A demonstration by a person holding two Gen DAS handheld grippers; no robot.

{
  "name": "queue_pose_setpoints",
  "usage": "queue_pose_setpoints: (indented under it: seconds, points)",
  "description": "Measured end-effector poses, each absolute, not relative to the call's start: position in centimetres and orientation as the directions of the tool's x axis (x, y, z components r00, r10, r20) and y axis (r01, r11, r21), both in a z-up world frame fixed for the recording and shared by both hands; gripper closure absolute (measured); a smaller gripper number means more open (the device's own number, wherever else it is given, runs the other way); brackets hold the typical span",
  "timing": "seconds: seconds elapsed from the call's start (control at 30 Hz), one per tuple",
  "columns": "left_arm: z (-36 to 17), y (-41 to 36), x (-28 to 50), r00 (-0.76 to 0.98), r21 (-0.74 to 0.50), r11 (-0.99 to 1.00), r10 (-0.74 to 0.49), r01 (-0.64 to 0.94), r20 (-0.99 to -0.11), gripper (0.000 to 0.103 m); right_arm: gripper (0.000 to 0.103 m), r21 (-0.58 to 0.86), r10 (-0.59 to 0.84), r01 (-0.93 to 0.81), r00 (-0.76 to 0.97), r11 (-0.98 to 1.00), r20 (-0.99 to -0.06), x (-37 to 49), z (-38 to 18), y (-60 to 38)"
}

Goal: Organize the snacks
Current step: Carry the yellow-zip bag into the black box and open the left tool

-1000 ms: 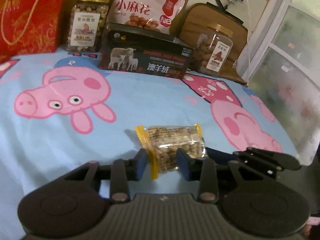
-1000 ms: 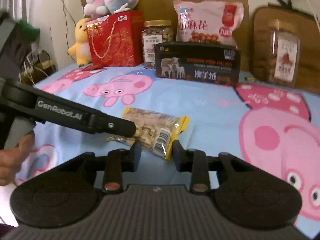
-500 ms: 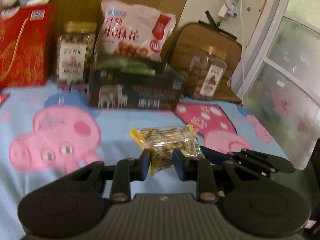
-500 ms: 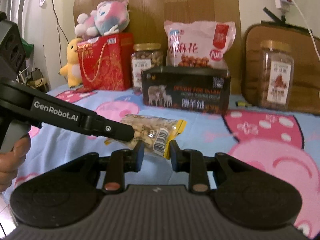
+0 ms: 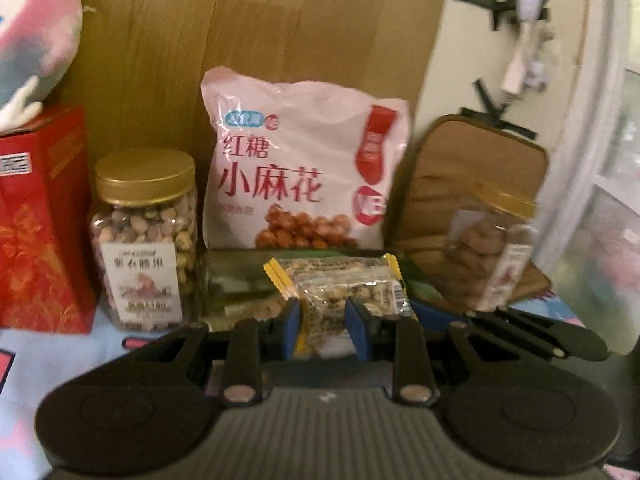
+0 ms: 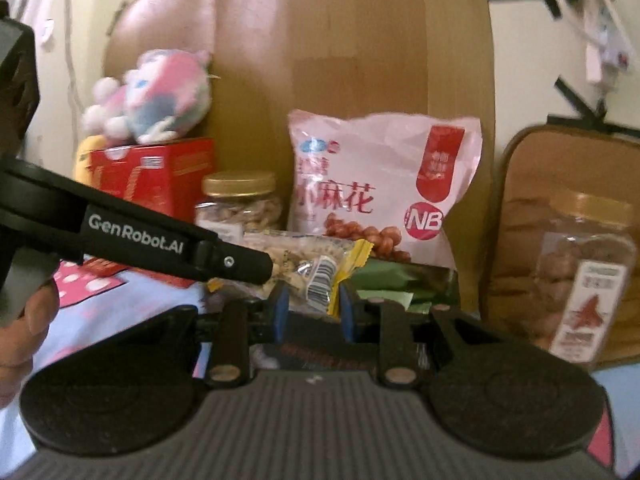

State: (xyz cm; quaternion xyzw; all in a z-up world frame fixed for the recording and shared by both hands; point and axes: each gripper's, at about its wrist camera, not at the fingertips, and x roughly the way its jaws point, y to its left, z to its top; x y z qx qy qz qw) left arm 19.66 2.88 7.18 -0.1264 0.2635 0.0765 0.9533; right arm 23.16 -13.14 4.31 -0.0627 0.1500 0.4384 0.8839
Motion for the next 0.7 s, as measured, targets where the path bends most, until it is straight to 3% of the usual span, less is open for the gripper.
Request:
queue_pose_setpoints:
  seconds: [0.3,0.5,0.7]
  points:
    - [5.0,3.0,22.3,0.831,-0.149,0.952,0.148,-0.266,-0.537,0.076,0.063,0.046,0.713,-0.75,0.607,0.66,-0.351,26.1,3.0,-12.0]
    - [6.1,2.4,18.8,0.821,-0.192,0.929,0.166,-0.315,-0.546,0.076,0.062,0.088,0.727,-0.749,0.6,0.657,-0.334,24.8,4.0,-14.2]
    - [6.5,-0.1,13.8,0.82,-0.146,0.933,0.206,-0.329,-0.534,0.066,0.057,0.169,0.729,-0.721,0.604,0.672,-0.322,22.1,4.1,-17.4]
